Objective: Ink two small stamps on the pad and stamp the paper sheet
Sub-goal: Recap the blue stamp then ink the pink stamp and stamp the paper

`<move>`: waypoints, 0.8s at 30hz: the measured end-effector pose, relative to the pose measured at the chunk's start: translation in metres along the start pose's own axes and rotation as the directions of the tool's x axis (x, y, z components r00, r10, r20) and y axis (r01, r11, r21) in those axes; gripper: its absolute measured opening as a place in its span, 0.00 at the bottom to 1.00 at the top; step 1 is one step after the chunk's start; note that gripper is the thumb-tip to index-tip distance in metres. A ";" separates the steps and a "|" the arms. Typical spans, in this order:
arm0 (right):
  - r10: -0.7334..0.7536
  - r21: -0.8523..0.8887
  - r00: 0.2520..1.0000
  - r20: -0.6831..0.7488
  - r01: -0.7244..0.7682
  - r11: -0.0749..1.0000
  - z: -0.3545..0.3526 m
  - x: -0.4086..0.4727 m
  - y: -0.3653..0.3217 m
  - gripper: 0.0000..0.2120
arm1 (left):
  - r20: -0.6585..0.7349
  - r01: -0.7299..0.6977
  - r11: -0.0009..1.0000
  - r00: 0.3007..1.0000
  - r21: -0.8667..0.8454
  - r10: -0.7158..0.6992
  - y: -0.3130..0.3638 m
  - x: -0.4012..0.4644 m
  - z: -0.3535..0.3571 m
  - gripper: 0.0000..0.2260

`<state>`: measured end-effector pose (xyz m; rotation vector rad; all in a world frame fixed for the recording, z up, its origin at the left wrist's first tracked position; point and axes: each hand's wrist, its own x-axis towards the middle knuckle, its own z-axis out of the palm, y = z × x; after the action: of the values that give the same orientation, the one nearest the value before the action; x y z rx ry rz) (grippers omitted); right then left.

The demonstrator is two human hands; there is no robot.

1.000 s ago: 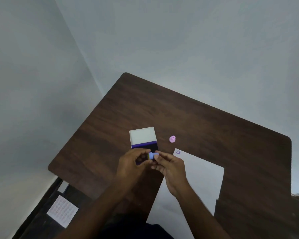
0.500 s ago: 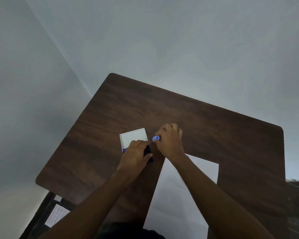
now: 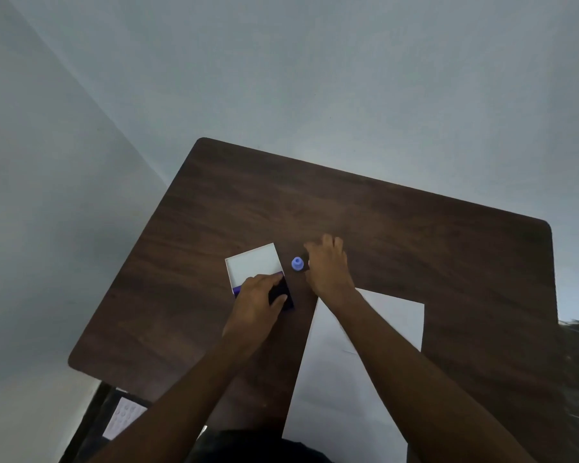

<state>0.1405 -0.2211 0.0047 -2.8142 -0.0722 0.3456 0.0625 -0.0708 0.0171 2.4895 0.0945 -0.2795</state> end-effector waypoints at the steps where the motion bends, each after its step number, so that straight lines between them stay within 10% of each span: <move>1: 0.013 0.018 1.000 0.010 -0.013 1.000 0.000 0.000 0.002 0.17 | -0.001 0.010 1.000 1.000 -0.012 -0.010 0.001 0.001 0.000 0.18; 9: 0.153 0.234 0.983 0.104 -0.173 0.957 -0.002 0.008 0.010 0.09 | 0.018 0.043 0.993 0.999 -0.107 -0.042 0.013 -0.004 -0.004 0.16; 13: 0.263 0.686 0.960 0.098 -0.257 0.680 -0.028 -0.029 0.011 0.10 | -0.036 0.006 0.973 0.999 -0.230 -0.015 0.021 -0.012 -0.015 0.15; 24: -0.001 0.891 0.962 0.275 -0.254 0.376 -0.031 -0.100 0.002 0.10 | -0.029 0.019 0.895 0.999 -0.447 -0.036 0.037 -0.034 -0.029 0.13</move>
<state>0.0512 -0.2409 0.0555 -1.6086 0.2354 0.5387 0.0394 -0.0836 0.0689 2.0351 0.1873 -0.1972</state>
